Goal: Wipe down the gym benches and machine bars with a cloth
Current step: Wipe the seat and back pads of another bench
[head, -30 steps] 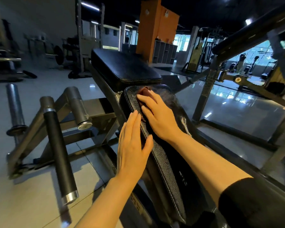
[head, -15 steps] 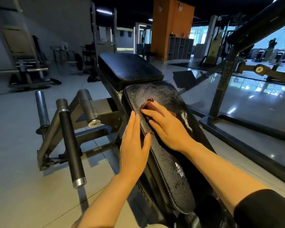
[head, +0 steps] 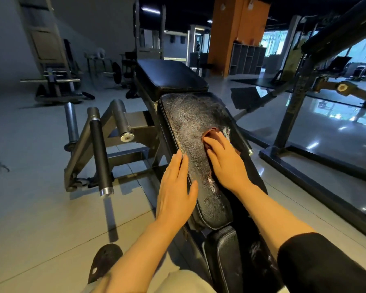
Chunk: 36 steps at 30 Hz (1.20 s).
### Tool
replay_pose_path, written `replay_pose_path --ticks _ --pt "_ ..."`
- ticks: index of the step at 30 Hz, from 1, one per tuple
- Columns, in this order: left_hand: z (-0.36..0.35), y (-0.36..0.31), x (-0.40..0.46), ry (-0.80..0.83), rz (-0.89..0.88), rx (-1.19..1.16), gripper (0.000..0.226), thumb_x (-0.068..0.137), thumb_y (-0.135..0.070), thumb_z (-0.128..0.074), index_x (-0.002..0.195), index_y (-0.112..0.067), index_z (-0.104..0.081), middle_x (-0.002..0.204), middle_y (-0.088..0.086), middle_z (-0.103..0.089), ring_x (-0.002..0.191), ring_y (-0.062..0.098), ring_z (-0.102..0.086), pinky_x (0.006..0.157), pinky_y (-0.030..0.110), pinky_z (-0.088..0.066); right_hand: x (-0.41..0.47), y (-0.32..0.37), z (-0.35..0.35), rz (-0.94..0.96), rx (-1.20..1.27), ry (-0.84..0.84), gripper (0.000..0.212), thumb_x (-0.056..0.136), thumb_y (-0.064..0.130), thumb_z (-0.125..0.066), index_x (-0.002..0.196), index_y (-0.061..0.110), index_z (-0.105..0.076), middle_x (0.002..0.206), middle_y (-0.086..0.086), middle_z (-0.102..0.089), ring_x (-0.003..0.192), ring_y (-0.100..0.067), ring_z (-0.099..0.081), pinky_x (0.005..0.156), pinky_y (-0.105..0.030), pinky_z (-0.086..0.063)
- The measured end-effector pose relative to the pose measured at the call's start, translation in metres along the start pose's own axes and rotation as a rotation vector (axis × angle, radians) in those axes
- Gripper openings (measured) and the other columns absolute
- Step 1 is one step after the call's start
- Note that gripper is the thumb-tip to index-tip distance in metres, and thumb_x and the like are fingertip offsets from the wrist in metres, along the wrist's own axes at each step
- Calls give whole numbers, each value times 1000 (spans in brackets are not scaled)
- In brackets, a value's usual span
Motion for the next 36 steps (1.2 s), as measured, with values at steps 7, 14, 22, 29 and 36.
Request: replay_pose_path --ticks 7,14,22,29,36 --pt "-21 -17 -24 56 77 62 78 95 -22 -54 154 -15 -4 161 -3 3 146 7 8 122 32 -6 -41 40 -18 209 35 138 50 102 40 -27 141 17 -48 154 -13 -33 144 -27 -27 118 -37 -20" --pt "-22 -9 -34 90 -22 133 76 98 -36 -50 154 -19 -2 159 -8 10 145 5 13 118 24 2 -52 7 1 -72 9 -73 40 102 31 -36 135 15 -54 146 -10 -41 133 -27 -39 110 -43 -36" --pt "-22 4 -46 83 -67 48 76 94 -55 -39 154 -23 -5 162 -9 4 147 6 9 120 33 -6 -66 7 -5 122 -32 73 45 101 37 -31 139 21 -49 154 -7 -34 145 -19 -25 113 -36 -31" --pt "-26 -1 -45 9 -87 3 77 94 -30 -54 154 -12 -9 162 1 0 148 9 7 121 35 -8 -82 33 -10 -37 -21 -84 42 103 35 -33 140 24 -49 153 -3 -35 142 -10 -24 109 -19 -24" --pt "-34 -6 -51 -37 -131 -43 62 95 -32 -36 152 -9 -23 161 5 -10 149 15 -2 120 41 -15 -93 -27 11 -128 -49 -26 38 104 31 -36 141 27 -45 155 0 -31 143 -9 -24 115 -30 -27"
Point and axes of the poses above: each hand's wrist, its own x-axis towards the middle knuckle, its own z-axis out of the back of the hand, y = z × x, the point moved 10 cm from there along x, towards the middle knuckle
